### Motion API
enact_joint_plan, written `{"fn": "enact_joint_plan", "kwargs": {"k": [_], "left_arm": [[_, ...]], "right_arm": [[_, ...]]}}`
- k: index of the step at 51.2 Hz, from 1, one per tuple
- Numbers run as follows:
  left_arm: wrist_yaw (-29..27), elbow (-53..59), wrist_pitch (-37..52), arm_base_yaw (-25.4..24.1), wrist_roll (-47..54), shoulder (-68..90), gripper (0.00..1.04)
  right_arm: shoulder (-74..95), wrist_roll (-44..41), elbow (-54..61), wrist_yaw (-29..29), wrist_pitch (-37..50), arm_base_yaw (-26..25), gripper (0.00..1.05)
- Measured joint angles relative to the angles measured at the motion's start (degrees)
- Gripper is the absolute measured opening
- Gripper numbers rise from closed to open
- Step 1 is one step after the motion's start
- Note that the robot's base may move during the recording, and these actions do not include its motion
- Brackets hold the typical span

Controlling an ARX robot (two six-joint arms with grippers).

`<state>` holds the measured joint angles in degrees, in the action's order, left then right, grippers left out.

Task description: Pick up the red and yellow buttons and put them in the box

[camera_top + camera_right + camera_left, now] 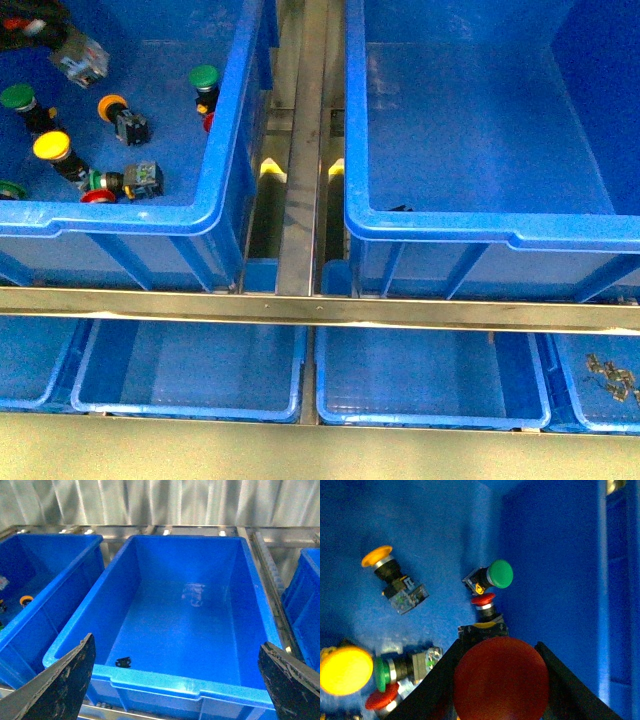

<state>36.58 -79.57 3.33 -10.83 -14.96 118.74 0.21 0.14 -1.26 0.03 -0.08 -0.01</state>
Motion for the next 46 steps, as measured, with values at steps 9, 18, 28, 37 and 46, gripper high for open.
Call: {"fn": "enact_joint_plan", "kwargs": {"k": [9,18,28,37,46], "left_arm": [[5.7,5.7,0.5,-2.3,-15.2,-5.7,0.34],[6.5,11.0,4.8,1.1,-28.0,-10.6,0.34],[5.0,14.7,9.1,11.0,-36.5,-13.3,0.34],[2.3,15.3,10.3,20.2,-39.8,-13.2,0.34],[0.4,14.3,12.5,27.6,-43.2,-12.2,0.34]], "right_arm": [[0.0,0.0,0.0,0.0,0.0,0.0,0.98],[0.0,0.0,0.0,0.0,0.0,0.0,0.98],[0.0,0.0,0.0,0.0,0.0,0.0,0.98],[0.0,0.0,0.0,0.0,0.0,0.0,0.98],[0.0,0.0,0.0,0.0,0.0,0.0,0.98]]}}
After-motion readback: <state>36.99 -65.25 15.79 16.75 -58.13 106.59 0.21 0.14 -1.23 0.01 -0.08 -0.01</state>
